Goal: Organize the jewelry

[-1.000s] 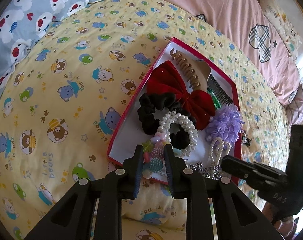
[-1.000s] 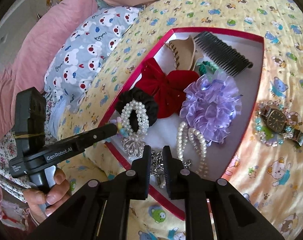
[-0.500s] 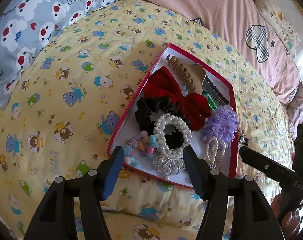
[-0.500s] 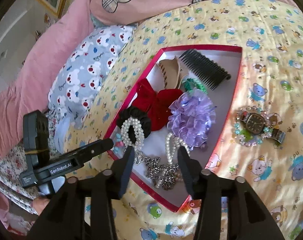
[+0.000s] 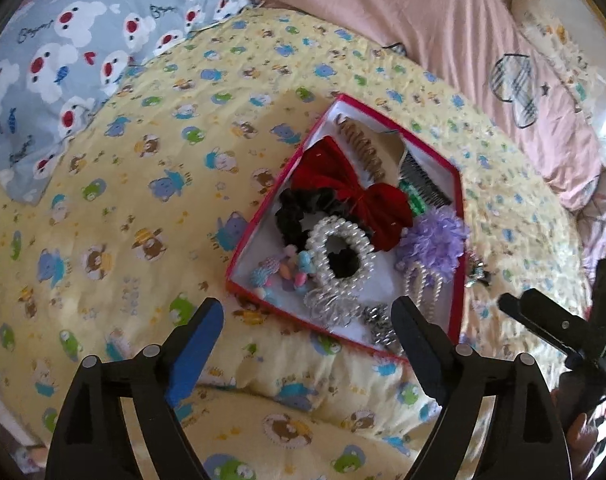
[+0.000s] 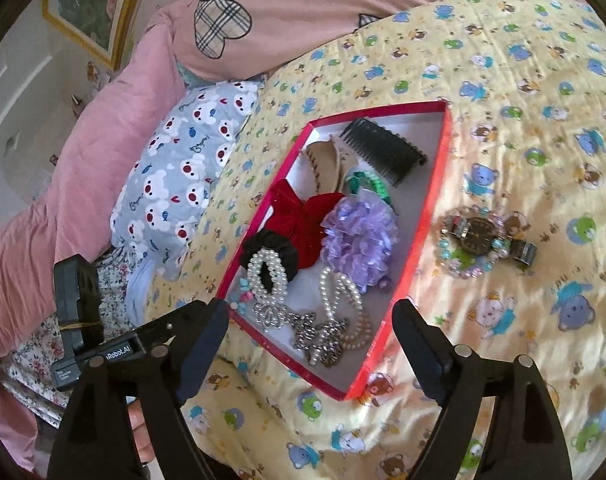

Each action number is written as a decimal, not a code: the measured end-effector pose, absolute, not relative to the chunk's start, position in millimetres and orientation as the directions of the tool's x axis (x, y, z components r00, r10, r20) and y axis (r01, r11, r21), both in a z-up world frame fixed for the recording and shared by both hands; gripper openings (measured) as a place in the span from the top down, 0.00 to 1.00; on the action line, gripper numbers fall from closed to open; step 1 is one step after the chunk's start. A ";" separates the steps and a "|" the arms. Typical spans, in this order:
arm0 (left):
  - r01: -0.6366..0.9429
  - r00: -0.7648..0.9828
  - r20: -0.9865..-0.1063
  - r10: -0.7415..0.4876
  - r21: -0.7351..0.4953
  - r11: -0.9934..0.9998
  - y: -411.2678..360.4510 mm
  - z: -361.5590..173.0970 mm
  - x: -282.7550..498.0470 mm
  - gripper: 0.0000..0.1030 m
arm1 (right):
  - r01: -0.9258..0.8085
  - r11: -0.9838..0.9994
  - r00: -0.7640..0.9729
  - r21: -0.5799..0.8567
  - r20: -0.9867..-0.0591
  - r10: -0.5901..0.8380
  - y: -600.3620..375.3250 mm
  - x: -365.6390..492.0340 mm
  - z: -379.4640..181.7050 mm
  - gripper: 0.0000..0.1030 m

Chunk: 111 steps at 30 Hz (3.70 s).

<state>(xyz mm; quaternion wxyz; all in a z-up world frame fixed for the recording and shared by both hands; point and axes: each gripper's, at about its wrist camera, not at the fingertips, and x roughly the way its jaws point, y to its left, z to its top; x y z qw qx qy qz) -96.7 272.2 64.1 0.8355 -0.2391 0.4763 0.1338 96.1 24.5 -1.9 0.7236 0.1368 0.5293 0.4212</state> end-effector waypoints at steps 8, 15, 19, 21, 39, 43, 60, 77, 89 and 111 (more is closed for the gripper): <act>-0.475 0.505 -0.857 0.100 -0.180 0.861 254.4 89.6 -111.3 0.16 | -0.450 0.665 0.161 0.596 -0.678 0.717 -4.1 96.7 6.2 0.13; -0.437 0.531 -0.823 0.202 -0.062 0.897 227.8 128.1 -124.9 0.16 | -0.558 0.704 0.256 0.440 -0.716 0.650 -9.5 88.8 41.6 0.05; -0.410 0.569 -0.785 0.246 -0.011 0.912 210.8 156.7 -135.7 0.03 | -0.646 0.702 0.318 0.300 -0.730 0.604 -7.8 75.1 71.5 0.02; -0.397 0.585 -0.773 0.246 -0.009 0.918 204.9 166.8 -142.3 0.01 | -0.682 0.701 0.357 0.207 -0.743 0.567 -2.5 66.6 83.9 0.01; -0.417 0.483 -0.830 0.277 0.060 0.907 216.3 115.6 -113.7 0.01 | -0.727 0.673 0.286 0.137 -0.831 0.478 39.7 50.0 25.7 0.00; -0.410 0.470 -0.840 0.270 0.063 0.910 219.1 100.0 -104.3 0.01 | -0.718 0.680 0.266 0.148 -0.844 0.465 44.9 56.9 13.1 0.00; -0.409 0.440 -0.853 0.279 0.086 0.909 214.2 82.8 -95.3 0.01 | -0.716 0.680 0.243 0.159 -0.856 0.456 48.5 63.6 1.5 0.00; -0.414 0.434 -0.853 0.289 0.096 0.905 213.9 83.0 -94.0 0.01 | -0.712 0.683 0.248 0.164 -0.851 0.463 49.1 65.7 4.6 0.00; -0.409 0.432 -0.854 0.290 0.101 0.907 212.2 84.6 -93.8 0.01 | -0.715 0.679 0.252 0.165 -0.845 0.471 50.1 62.8 9.1 0.00; -0.410 0.435 -0.853 0.289 0.099 0.907 210.5 87.0 -95.5 0.01 | -0.717 0.676 0.258 0.170 -0.836 0.484 50.7 60.2 13.6 0.00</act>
